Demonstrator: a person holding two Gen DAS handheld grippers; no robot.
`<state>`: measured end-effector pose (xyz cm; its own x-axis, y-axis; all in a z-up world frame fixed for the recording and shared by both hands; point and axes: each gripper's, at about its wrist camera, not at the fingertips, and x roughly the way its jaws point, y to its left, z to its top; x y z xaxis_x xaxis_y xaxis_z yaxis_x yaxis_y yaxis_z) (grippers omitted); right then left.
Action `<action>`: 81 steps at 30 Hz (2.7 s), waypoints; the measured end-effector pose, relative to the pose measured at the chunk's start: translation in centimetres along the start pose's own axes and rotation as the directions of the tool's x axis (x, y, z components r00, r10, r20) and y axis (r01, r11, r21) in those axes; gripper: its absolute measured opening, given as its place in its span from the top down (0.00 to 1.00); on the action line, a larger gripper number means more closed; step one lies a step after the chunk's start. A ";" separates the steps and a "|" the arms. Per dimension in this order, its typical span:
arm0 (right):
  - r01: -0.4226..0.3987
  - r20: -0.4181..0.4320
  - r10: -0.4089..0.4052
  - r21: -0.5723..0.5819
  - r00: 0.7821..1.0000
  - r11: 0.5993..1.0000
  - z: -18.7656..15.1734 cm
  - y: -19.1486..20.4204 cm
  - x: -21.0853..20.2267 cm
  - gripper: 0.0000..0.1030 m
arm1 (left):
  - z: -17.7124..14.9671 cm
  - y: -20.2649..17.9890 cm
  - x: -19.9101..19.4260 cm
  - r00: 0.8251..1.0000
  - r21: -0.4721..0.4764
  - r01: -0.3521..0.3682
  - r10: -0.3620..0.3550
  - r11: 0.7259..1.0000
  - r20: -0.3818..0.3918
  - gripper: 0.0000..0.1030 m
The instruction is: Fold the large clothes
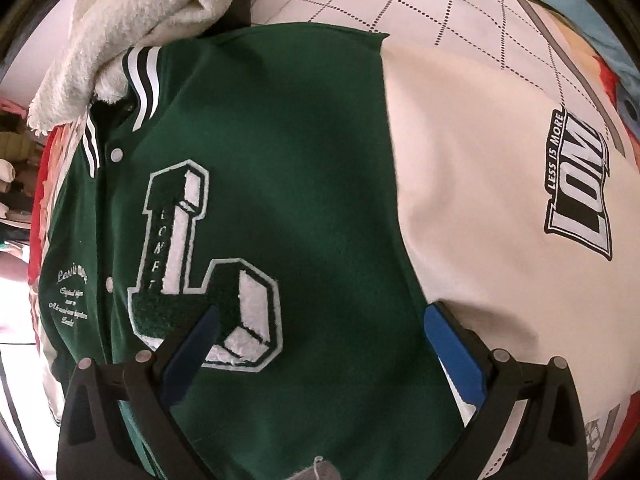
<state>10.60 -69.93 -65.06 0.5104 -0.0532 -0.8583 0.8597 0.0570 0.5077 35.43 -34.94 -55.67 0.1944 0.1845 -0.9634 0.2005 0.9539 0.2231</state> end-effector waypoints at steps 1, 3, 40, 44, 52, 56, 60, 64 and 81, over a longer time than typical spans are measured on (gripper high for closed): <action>-0.023 0.010 0.023 -0.003 1.000 1.000 0.1 0.1 0.1 0.38 | 0.1 0.0 0.1 1.000 -0.004 0.004 -0.004 1.000 -0.003 0.00; -0.047 0.023 0.047 -0.007 0.999 0.999 0.9 1.0 0.4 0.61 | 0.4 0.3 0.4 1.000 -0.013 0.014 -0.014 1.000 -0.010 0.00; -0.329 -0.229 0.239 -0.730 0.944 0.599 -33.8 40.1 -3.2 0.97 | -3.2 27.0 0.5 0.999 -0.384 -0.023 0.006 0.923 -0.046 0.00; -0.336 -0.305 0.145 -0.813 0.941 0.476 -45.7 42.0 0.6 0.97 | -5.3 33.7 2.7 0.995 -0.456 -0.082 0.045 0.886 -0.090 0.00; -0.270 -0.333 -0.287 -0.933 0.898 0.237 -67.4 38.9 9.8 0.82 | -8.9 45.2 3.5 0.990 -0.560 -0.116 0.052 0.820 -0.129 0.00; -0.260 -0.387 -0.441 -0.910 0.810 0.321 -68.3 32.3 8.6 0.52 | -9.2 47.7 -0.4 0.998 -0.594 -0.045 0.009 0.803 -0.064 0.00; -0.212 -0.316 -0.562 -0.946 0.764 0.244 -66.6 25.1 5.0 0.42 | -7.0 50.1 -4.3 0.997 -0.597 -0.032 0.067 0.801 0.036 0.00; -0.154 -0.135 -0.715 -0.987 0.686 0.038 -67.4 17.8 2.0 0.42 | -3.4 52.3 -5.3 0.984 -0.640 -0.050 0.148 0.766 0.101 0.00; -0.427 -0.502 -0.409 -0.864 0.762 0.265 -61.6 14.5 -12.1 0.39 | -9.0 49.8 0.9 0.965 -0.568 -0.258 0.238 0.781 -0.112 0.00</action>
<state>15.56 -7.05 -51.86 0.0262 0.4366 -0.8993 -0.0097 0.8997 0.4365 36.90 14.85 -46.75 0.1280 0.4312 -0.8931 -0.4390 0.8322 0.3389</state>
